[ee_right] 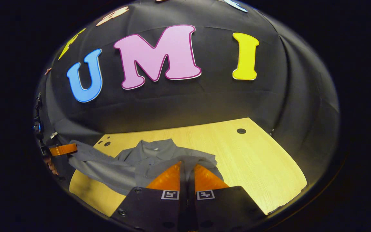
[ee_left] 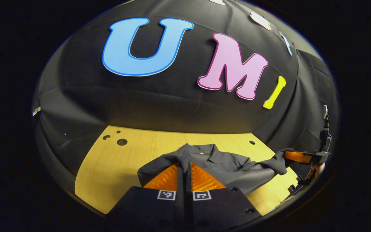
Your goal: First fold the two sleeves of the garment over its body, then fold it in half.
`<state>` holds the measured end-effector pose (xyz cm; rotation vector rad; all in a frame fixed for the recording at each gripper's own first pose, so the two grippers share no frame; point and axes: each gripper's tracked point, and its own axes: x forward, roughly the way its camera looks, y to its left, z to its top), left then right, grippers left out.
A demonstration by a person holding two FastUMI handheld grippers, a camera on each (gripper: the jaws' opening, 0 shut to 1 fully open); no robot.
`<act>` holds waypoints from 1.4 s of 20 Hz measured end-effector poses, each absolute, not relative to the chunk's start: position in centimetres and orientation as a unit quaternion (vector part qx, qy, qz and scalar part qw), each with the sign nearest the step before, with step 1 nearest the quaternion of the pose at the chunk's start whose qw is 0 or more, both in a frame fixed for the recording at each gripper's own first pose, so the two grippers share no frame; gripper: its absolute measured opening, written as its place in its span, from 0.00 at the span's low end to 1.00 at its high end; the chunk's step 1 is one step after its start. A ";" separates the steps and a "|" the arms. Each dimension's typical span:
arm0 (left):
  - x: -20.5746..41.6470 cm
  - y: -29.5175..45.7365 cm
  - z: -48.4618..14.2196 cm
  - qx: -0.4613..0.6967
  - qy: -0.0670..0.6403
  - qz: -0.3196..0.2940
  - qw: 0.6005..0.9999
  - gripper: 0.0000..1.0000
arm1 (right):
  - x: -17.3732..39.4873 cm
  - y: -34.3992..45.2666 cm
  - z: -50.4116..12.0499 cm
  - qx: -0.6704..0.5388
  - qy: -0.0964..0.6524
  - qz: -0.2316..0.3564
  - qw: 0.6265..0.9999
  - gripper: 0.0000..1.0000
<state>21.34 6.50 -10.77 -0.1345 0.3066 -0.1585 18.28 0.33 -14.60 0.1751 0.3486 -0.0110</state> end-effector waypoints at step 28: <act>38.8 9.6 -29.0 -0.086 0.263 0.009 0.961 0.05 | 36.1 0.1 -31.3 0.083 0.268 0.009 0.960 0.05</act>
